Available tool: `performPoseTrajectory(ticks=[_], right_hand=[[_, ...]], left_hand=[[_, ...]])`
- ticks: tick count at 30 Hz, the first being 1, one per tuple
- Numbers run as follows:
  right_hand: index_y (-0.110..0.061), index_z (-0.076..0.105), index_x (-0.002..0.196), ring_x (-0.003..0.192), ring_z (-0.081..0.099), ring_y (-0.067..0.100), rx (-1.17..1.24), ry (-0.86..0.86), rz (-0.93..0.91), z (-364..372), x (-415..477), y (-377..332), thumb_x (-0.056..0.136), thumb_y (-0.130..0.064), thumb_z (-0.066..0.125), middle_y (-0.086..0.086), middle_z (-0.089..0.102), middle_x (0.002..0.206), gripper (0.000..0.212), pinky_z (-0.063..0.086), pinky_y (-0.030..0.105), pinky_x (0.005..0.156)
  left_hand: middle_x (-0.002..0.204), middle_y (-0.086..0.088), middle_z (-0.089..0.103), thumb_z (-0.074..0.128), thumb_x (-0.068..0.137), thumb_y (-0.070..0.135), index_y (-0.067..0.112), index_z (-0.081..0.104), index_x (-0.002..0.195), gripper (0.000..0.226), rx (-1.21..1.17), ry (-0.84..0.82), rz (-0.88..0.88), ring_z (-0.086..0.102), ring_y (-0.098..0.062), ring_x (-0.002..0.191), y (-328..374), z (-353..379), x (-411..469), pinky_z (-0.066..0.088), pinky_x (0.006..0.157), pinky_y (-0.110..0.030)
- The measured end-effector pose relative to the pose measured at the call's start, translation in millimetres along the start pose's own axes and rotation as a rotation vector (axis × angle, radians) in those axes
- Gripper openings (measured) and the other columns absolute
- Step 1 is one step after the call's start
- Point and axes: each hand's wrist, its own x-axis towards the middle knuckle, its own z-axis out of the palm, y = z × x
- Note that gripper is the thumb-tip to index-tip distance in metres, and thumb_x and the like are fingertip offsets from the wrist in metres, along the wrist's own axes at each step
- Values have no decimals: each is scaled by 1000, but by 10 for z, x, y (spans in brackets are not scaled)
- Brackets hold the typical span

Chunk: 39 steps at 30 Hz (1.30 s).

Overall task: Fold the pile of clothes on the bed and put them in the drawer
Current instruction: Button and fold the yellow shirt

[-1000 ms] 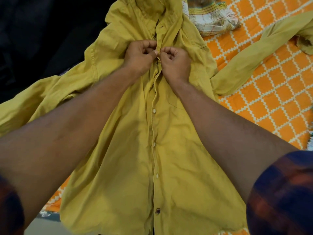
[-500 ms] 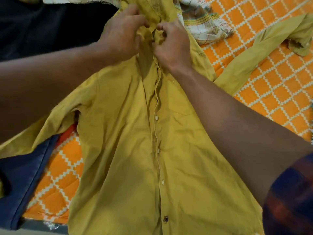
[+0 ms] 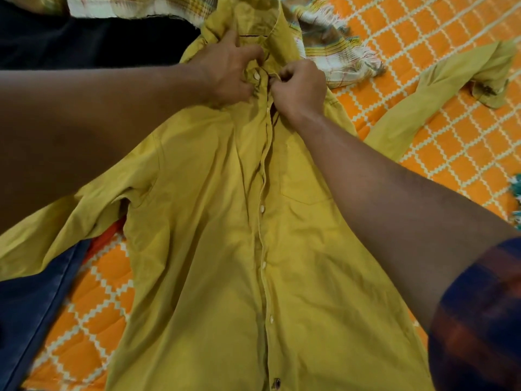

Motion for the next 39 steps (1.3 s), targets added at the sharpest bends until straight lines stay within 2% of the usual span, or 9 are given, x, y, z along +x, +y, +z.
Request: performPoseTrajectory(ticks=[5,10,13,17,20,23,26,31,39], right_hand=[[-15,62,62,58,54,18,146,-1,174,45,17,-9,81,-21,72,5,57,64,22,39,32,51],[-19,59,58,54,48,14,221,-36,258,49,-43,-76,79,-15,60,3,52,58,21,36,28,50],[-20,66,59,54,59,17,257,-98,319,18,6,-66,79,-18,64,-2,60,57,20,49,31,53],[-15,71,79,66,71,21,304,-241,392,-116,132,-128,74,-20,77,3,71,77,10,64,45,69],[-11,65,88,73,70,23,52,-352,204,-226,216,-242,74,-23,73,3,67,86,20,64,40,63],[-13,63,98,94,65,30,-352,-345,-114,-222,196,-437,81,-23,65,9,63,101,20,48,36,67],[-13,64,110,98,61,28,-441,-325,-171,-117,192,-520,88,-24,65,8,59,105,25,47,31,73],[-14,60,87,73,69,21,71,-418,207,-78,211,-358,88,-18,61,6,68,92,4,63,34,65],[-6,71,99,66,63,15,501,-441,505,-143,213,-135,88,-8,65,7,68,85,12,61,26,59]], left_hand=[[138,-18,36,57,94,39,35,41,144,53,298,-19,155,56,-41,105,61,-52,-8,48,68,-42],[112,-15,59,61,91,32,19,50,130,43,168,-104,-1,57,-32,93,73,-126,66,51,74,-43],[88,-5,57,63,91,30,18,58,114,27,49,-133,-33,61,-25,76,73,-250,70,49,58,-34],[78,1,51,64,95,29,12,64,113,25,151,-122,71,53,-22,76,7,-318,11,42,64,-36],[94,-5,58,62,97,24,10,62,126,32,163,-80,122,53,-22,85,-20,-334,-2,45,72,-36],[104,-12,58,60,98,20,9,62,127,31,170,-24,135,51,-24,88,-43,-379,-17,45,76,-37],[113,-16,61,57,99,14,7,62,128,30,179,-53,172,57,-31,96,-77,-422,2,50,85,-44],[115,-15,64,59,99,23,9,66,122,28,169,-84,190,58,-31,99,-115,-452,-72,48,85,-43],[93,6,70,68,94,26,19,71,110,18,-238,-245,49,66,-7,84,-105,-442,-219,50,78,-22]])
